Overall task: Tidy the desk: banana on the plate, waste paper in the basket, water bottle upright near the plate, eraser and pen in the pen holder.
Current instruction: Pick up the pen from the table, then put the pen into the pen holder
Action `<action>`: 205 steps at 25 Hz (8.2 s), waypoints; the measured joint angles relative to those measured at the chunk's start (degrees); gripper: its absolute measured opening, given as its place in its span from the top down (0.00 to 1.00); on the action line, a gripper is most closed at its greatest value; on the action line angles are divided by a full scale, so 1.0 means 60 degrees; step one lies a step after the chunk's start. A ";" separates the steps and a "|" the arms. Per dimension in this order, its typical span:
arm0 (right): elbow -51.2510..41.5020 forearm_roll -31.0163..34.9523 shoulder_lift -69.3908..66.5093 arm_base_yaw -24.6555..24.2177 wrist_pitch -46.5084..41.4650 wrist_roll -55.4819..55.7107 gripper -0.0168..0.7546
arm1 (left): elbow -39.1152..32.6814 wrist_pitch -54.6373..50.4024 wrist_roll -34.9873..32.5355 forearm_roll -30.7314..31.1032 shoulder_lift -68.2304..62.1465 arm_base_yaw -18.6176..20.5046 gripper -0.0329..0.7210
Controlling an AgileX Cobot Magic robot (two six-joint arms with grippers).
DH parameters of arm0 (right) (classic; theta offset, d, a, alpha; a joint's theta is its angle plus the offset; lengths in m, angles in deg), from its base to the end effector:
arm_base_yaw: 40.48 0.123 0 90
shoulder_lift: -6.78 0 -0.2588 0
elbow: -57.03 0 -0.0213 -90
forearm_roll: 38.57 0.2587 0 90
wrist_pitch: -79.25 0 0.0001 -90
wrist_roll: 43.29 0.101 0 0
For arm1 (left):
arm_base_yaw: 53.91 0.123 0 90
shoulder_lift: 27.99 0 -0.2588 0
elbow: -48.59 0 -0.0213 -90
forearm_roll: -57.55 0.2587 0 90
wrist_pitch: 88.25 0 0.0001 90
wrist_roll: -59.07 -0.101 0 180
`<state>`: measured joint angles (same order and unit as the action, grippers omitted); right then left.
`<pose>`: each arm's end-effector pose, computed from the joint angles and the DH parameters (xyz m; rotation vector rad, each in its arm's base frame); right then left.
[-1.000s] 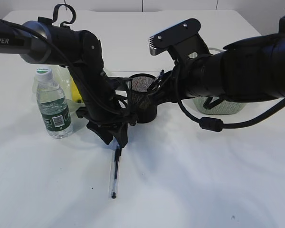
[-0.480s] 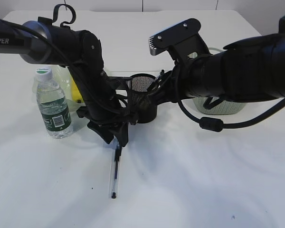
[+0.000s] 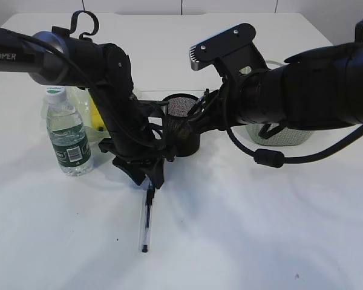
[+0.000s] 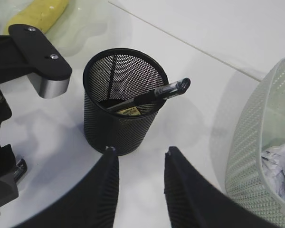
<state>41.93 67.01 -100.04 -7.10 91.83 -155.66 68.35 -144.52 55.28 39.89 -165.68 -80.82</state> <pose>0.3342 0.1949 0.1949 -0.6266 2.0800 0.0374 0.3825 -0.2227 0.0979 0.5742 3.0121 -0.4310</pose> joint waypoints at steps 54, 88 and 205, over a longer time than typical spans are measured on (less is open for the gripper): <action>0.0000 0.0000 0.0000 0.0000 0.0000 0.0000 0.66 | 0.0160 -0.0043 0.0000 0.0616 -0.0364 -0.0008 0.56; 0.0000 0.0000 0.0000 0.0000 0.0000 0.0000 0.66 | 0.0200 -0.0505 -0.0865 0.1499 -0.0379 -0.0023 0.82; 0.0000 -0.0330 0.0000 0.0000 0.0339 -0.0053 0.66 | 0.6275 0.2504 -0.1914 -0.0998 -0.1174 0.0378 0.90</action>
<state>41.93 65.03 -100.04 -7.10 93.86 -155.98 106.00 -129.49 43.80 33.90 -172.72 -78.55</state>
